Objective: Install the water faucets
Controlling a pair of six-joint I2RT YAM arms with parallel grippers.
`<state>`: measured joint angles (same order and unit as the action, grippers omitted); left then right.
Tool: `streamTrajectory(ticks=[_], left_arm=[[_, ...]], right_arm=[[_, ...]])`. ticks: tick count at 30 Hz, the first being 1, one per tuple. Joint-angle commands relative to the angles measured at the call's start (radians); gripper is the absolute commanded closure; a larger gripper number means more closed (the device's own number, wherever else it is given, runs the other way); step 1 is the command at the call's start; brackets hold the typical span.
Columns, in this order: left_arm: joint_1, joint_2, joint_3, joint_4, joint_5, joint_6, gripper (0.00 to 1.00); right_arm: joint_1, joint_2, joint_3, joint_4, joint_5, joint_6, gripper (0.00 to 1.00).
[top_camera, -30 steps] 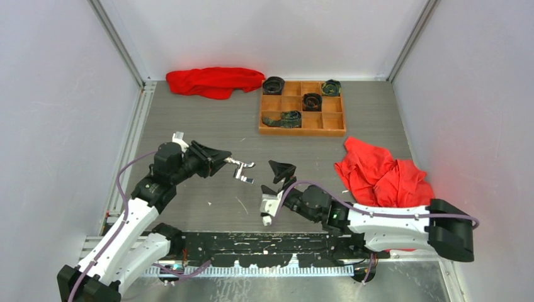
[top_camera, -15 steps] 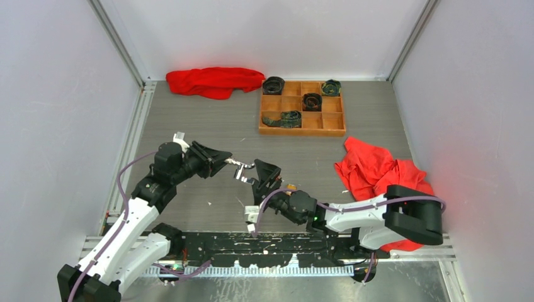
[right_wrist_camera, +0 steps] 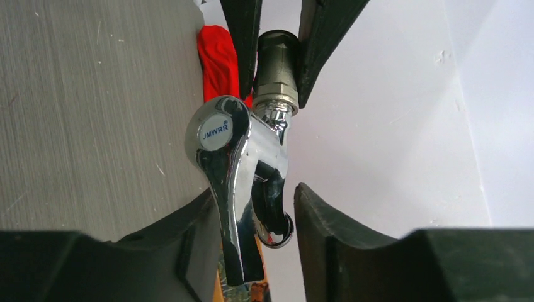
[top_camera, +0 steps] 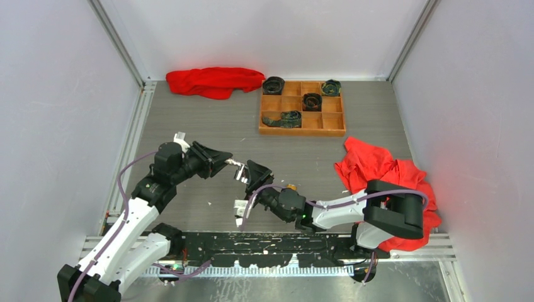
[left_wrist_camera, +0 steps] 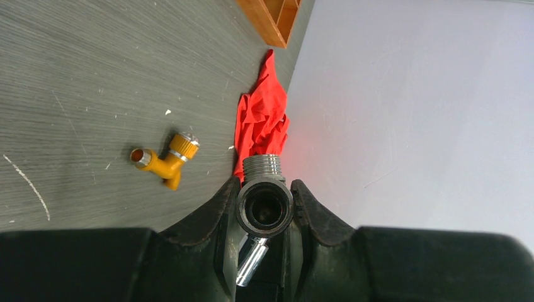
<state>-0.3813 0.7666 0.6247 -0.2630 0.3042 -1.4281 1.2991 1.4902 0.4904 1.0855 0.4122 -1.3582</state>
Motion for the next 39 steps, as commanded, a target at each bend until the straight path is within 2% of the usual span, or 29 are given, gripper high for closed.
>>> streamTrajectory(ticks=[1,6,9,11,16,19,22,25,28,30,32,39], left_arm=[[-0.001,-0.008,0.05,0.057,0.032,0.013,1.0],[-0.001,-0.001,0.051,0.067,0.034,0.018,1.0],[-0.001,0.002,0.045,0.082,0.04,0.018,1.0],[0.0,0.0,0.039,0.096,0.04,0.013,1.0],[0.0,0.0,0.046,0.085,0.045,0.026,1.0],[-0.001,0.003,0.046,0.095,0.052,0.031,1.0],[-0.001,-0.001,0.044,0.1,0.049,0.031,1.0],[-0.001,-0.001,0.044,0.103,0.05,0.032,1.0],[-0.001,-0.001,0.044,0.107,0.05,0.031,1.0],[-0.001,-0.007,0.044,0.108,0.049,0.031,1.0],[-0.002,-0.011,0.043,0.111,0.047,0.031,1.0],[-0.001,-0.006,0.043,0.116,0.055,0.031,1.0]], right_arm=[[0.005,-0.065,0.07,-0.041,0.027,0.169,0.55],[-0.009,-0.196,0.126,-0.326,-0.124,0.504,0.65],[-0.055,-0.234,0.194,-0.529,-0.287,0.722,0.66],[-0.091,-0.262,0.206,-0.576,-0.396,0.862,0.66],[-0.238,-0.324,0.205,-0.578,-0.692,1.287,0.66],[-0.347,-0.335,0.177,-0.492,-0.841,1.577,0.65],[-0.447,-0.308,0.154,-0.37,-0.981,1.875,0.63],[-0.517,-0.228,0.185,-0.326,-1.098,2.126,0.61],[-0.541,-0.152,0.186,-0.231,-1.156,2.309,0.5],[-0.553,-0.125,0.18,-0.215,-1.158,2.362,0.45],[-0.57,-0.125,0.187,-0.313,-1.139,2.327,0.38],[-0.587,-0.316,0.224,-0.724,-0.951,1.952,0.05]])
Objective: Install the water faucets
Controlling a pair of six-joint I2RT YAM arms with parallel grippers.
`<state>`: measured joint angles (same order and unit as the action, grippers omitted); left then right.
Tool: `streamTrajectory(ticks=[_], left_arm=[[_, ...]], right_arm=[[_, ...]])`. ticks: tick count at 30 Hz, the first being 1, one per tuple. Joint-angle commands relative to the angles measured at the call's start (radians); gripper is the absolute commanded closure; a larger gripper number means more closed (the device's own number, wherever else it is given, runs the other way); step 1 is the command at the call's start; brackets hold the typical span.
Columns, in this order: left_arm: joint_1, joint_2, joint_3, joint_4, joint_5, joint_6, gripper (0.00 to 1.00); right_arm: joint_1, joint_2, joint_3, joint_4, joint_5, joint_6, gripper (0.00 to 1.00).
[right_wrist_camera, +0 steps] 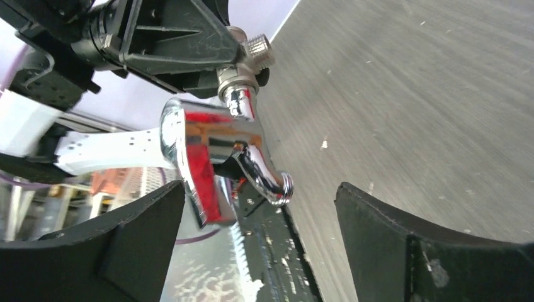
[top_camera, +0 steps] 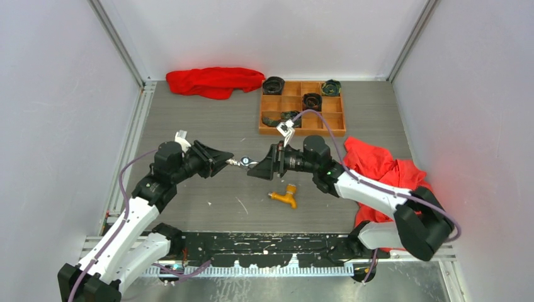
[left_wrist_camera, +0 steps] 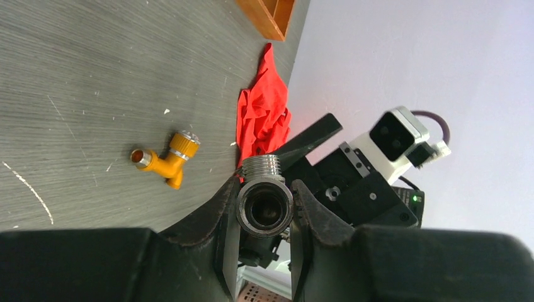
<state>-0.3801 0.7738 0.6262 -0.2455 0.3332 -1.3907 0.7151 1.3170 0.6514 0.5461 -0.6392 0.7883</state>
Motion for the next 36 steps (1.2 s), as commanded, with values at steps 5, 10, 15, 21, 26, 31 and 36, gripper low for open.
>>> streamTrajectory(ticks=[5,10,15,21,26,31,36], left_arm=[[-0.002,-0.003,0.04,0.117,0.03,-0.008,1.0],[-0.002,0.002,0.044,0.122,0.034,-0.011,1.0],[-0.002,0.001,0.059,0.1,0.033,-0.001,1.0],[-0.002,0.007,0.059,0.107,0.044,-0.002,1.0],[-0.002,0.007,0.033,0.164,0.058,-0.035,1.0],[-0.002,0.011,0.051,0.149,0.059,-0.014,1.0],[-0.002,0.021,0.065,0.149,0.065,0.0,1.0]], right_arm=[[-0.001,-0.274,0.033,-0.178,0.175,-0.34,0.0],[0.117,-0.265,0.045,-0.108,0.284,-0.524,0.0],[0.191,-0.184,0.127,-0.156,0.364,-0.63,0.0],[0.186,-0.096,0.141,-0.094,0.35,-0.551,0.16],[0.141,-0.037,0.137,-0.052,0.323,-0.349,0.55],[0.049,-0.009,0.069,0.119,0.221,-0.111,0.59],[-0.017,0.102,0.023,0.401,0.022,0.241,0.63]])
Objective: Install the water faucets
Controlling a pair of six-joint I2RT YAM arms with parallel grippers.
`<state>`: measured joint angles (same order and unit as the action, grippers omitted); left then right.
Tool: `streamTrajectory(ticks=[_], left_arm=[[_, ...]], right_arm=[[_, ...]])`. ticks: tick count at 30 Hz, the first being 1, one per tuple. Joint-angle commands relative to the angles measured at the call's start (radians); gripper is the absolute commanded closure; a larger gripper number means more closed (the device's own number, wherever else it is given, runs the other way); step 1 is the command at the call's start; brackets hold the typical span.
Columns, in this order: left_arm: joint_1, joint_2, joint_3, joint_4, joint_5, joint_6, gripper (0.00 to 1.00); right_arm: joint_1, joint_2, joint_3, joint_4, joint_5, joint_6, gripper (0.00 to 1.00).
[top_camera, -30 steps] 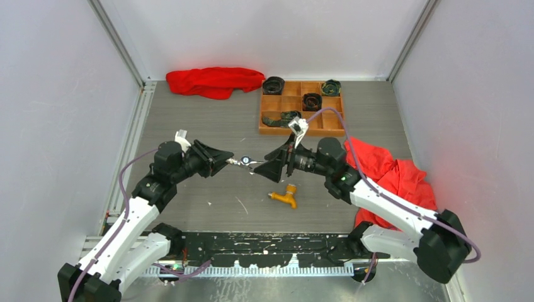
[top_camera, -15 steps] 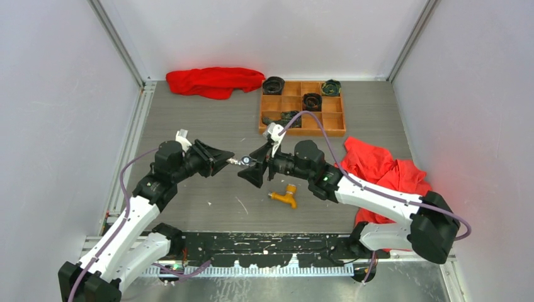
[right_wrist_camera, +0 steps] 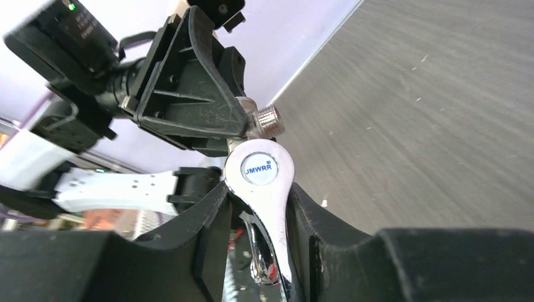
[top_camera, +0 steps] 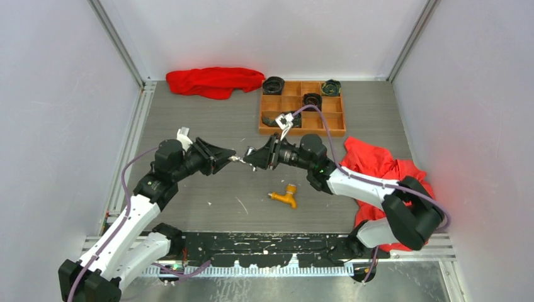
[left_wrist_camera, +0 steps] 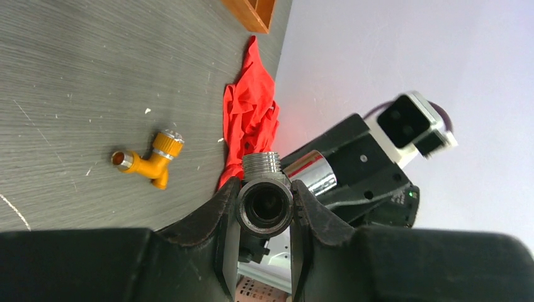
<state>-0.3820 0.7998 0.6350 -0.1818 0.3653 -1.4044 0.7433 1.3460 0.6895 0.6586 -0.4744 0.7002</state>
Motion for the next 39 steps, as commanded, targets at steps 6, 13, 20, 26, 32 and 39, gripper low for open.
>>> streamTrajectory(ticks=[6,13,20,26,32,39], left_arm=[[0.0,-0.021,0.057,0.082,0.016,0.026,1.0],[0.0,-0.03,0.063,0.061,0.009,0.034,1.0],[0.0,-0.004,0.071,0.071,0.005,0.041,1.0],[-0.001,0.024,0.092,0.08,0.01,0.047,1.0],[0.001,0.007,0.085,0.054,0.005,0.047,1.0],[-0.001,-0.004,0.073,0.052,-0.001,0.047,1.0]], right_arm=[[-0.061,0.216,-0.086,0.586,-0.211,0.718,0.42],[-0.071,-0.031,-0.113,-0.068,0.026,0.277,0.01],[0.16,-0.295,0.034,-0.544,0.632,-0.373,0.0],[0.45,-0.262,0.109,-0.575,1.074,-0.846,0.0],[0.589,-0.165,0.129,-0.442,1.381,-1.095,0.0],[0.603,-0.101,0.153,-0.339,1.526,-1.219,0.0]])
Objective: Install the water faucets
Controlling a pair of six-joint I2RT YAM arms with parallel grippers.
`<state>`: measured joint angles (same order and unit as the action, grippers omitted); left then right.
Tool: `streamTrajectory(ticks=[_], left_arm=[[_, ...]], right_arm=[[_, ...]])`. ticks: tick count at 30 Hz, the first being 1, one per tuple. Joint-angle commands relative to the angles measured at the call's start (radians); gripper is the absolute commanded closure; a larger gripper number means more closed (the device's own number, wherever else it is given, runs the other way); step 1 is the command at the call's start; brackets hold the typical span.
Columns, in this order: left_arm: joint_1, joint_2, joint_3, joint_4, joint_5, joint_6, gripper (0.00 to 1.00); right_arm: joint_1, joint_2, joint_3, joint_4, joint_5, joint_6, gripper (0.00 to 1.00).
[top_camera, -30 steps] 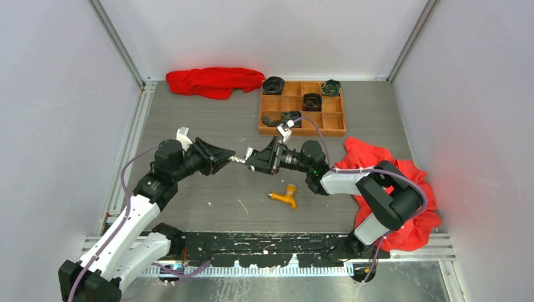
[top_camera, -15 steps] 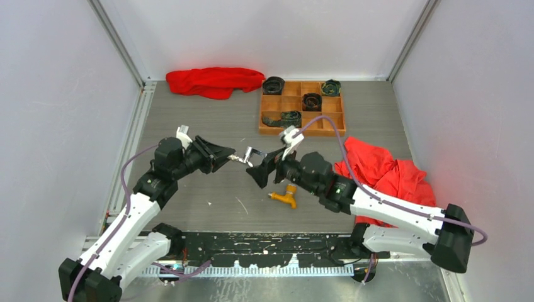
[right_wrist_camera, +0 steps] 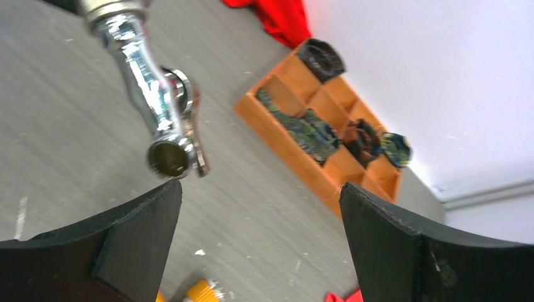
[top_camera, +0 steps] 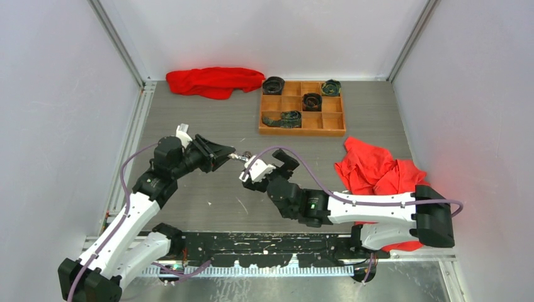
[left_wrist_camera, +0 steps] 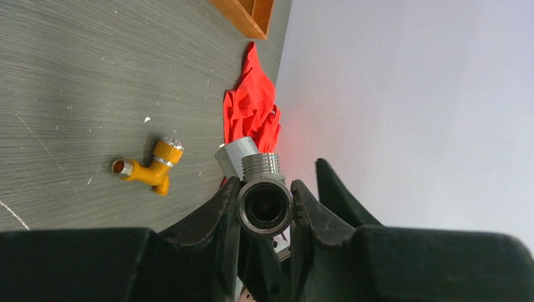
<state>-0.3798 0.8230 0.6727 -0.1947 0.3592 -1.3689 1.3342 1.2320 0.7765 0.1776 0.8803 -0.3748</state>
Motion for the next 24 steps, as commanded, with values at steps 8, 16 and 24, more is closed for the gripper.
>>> streamTrajectory(ticks=[8,16,24], left_arm=[[-0.003,-0.022,0.029,0.075,0.011,0.008,1.0],[-0.002,-0.026,0.021,0.079,0.013,0.005,1.0],[-0.003,-0.03,0.016,0.082,0.016,0.004,1.0]], right_arm=[[0.09,0.104,0.058,0.384,0.187,-0.415,0.0],[0.11,0.226,0.039,0.552,0.175,-0.584,0.01],[0.051,0.12,0.119,0.093,-0.11,-0.215,0.41]])
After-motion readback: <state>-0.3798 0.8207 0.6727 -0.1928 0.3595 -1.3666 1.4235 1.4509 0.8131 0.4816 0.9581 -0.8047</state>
